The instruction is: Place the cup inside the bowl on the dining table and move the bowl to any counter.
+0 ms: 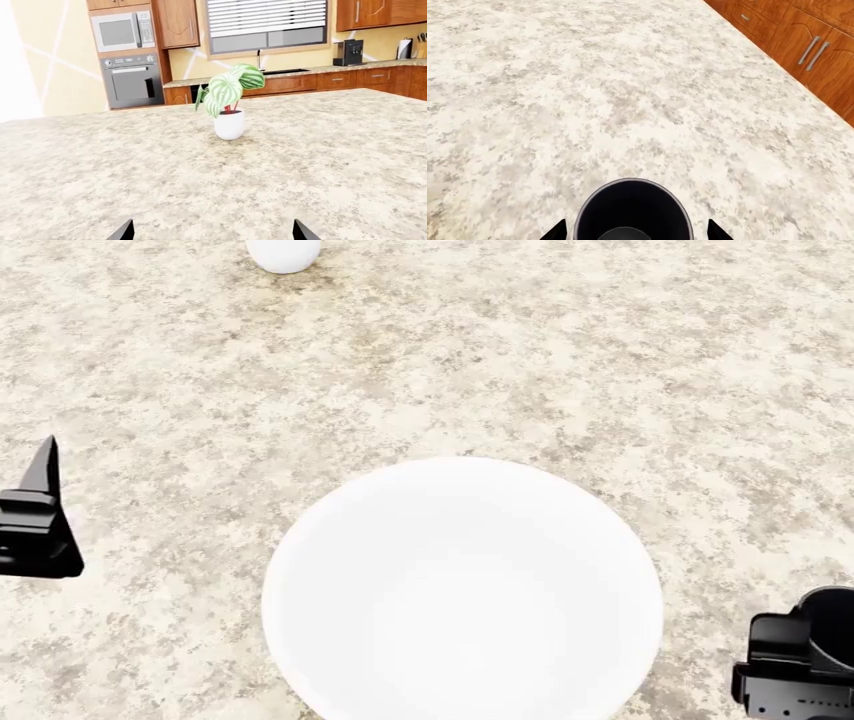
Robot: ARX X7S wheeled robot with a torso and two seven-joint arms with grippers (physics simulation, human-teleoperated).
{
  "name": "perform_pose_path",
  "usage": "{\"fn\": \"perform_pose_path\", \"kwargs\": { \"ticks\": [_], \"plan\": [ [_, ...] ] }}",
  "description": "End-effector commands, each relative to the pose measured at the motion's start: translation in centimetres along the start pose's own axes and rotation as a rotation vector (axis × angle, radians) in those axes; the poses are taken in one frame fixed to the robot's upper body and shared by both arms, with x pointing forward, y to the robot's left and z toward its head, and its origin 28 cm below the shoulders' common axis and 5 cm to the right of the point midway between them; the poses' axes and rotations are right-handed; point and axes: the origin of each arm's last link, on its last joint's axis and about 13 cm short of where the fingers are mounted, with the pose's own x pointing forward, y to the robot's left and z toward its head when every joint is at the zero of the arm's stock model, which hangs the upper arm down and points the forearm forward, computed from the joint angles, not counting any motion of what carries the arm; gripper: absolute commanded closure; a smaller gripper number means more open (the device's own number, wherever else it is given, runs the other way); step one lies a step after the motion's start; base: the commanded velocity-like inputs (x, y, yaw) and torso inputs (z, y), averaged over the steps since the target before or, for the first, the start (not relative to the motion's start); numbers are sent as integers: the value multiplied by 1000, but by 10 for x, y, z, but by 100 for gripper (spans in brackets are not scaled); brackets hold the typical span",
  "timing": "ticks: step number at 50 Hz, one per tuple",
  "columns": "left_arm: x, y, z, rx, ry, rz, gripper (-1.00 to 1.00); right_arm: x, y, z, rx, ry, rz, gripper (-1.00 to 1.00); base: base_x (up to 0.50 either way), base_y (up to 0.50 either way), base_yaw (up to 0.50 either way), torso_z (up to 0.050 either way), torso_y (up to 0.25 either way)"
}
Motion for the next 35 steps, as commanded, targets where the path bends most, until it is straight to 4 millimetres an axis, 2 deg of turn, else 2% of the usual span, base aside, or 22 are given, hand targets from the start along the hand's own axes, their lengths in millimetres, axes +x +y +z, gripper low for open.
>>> {"fn": "perform_pose_path", "kwargs": {
  "ticks": [1,21,32,33,35],
  "plan": [
    [-1,3,-1,-6,-4,9,-100,8,-1,-3,-1,35,13,-100,0,0,0,0,0],
    [-3,4,-1,-6,-5,12,-100,16,-4,-15,16,79,24,-100,0,0,0,0,0],
    [-1,2,-2,-7,0,12,-100,18,-2,-14,6,75,37,-100,0,0,0,0,0],
    [-1,2,-3,-7,0,12,-100,18,-2,-14,-3,72,38,100,0,0,0,0,0],
    [-1,1,-3,-7,0,10,-100,18,-2,-13,-4,68,37,100,0,0,0,0,0]
  ]
}}
